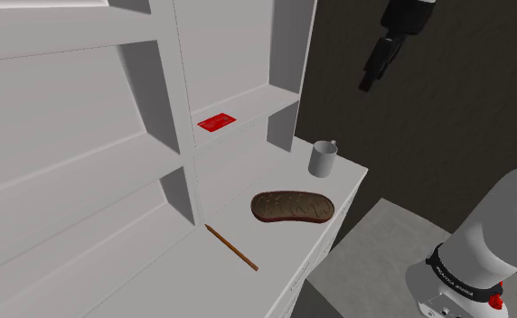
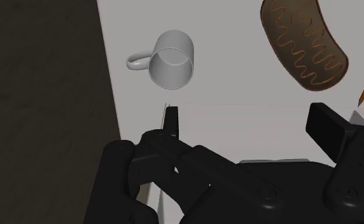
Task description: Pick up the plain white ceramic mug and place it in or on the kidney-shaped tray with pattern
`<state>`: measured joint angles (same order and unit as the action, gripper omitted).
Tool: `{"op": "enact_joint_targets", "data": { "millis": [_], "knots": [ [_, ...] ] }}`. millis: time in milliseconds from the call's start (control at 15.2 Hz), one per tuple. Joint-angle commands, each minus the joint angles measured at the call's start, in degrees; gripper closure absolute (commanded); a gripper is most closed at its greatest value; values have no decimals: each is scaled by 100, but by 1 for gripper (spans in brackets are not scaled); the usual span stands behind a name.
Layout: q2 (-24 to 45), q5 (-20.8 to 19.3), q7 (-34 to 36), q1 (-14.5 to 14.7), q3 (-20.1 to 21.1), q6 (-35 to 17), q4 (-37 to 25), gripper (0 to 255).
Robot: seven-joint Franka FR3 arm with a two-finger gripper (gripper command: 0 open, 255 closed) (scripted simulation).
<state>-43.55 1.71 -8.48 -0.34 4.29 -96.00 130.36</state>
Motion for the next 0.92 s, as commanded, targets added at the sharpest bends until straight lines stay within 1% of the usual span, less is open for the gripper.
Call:
{"op": "enact_joint_targets", "data": {
  "millis": [0,462,858],
  "knots": [
    [0,0,0,0,0,0,0,0],
    [974,-169,-409,38,-50,-754,425,0],
    [1973,-350,-708,37,-66,-1396,615,0]
  ]
}}
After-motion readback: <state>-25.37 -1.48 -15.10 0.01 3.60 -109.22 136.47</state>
